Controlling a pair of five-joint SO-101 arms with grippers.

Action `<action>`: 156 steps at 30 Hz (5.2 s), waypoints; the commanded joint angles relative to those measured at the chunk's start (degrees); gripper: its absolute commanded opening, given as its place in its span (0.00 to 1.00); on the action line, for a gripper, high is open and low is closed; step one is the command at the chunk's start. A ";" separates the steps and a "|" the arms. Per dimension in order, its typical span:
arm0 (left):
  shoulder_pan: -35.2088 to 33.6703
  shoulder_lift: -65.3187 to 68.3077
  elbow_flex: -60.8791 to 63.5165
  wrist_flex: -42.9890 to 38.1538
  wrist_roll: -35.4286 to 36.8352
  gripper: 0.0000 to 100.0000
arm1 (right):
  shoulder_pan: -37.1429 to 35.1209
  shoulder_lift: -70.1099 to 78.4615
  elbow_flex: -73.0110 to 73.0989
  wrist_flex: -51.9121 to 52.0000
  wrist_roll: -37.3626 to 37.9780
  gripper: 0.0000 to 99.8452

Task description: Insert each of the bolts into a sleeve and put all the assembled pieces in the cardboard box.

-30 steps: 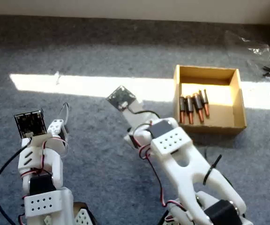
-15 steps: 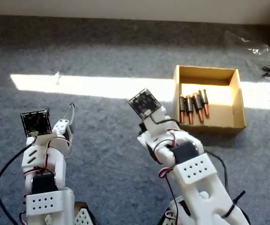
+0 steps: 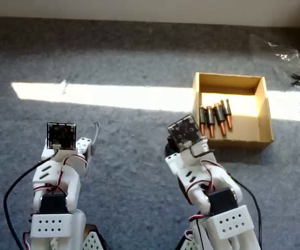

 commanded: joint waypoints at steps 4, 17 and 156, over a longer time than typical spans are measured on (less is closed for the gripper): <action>6.55 0.48 -8.57 11.52 -2.81 0.24 | 4.53 -6.11 0.31 0.75 -4.48 0.01; 22.29 0.66 -18.24 18.46 0.53 0.24 | 14.90 -7.08 0.57 0.84 -8.88 0.01; 33.98 96.75 -89.71 47.38 -14.95 0.13 | 27.03 -7.08 2.33 0.48 -11.16 0.01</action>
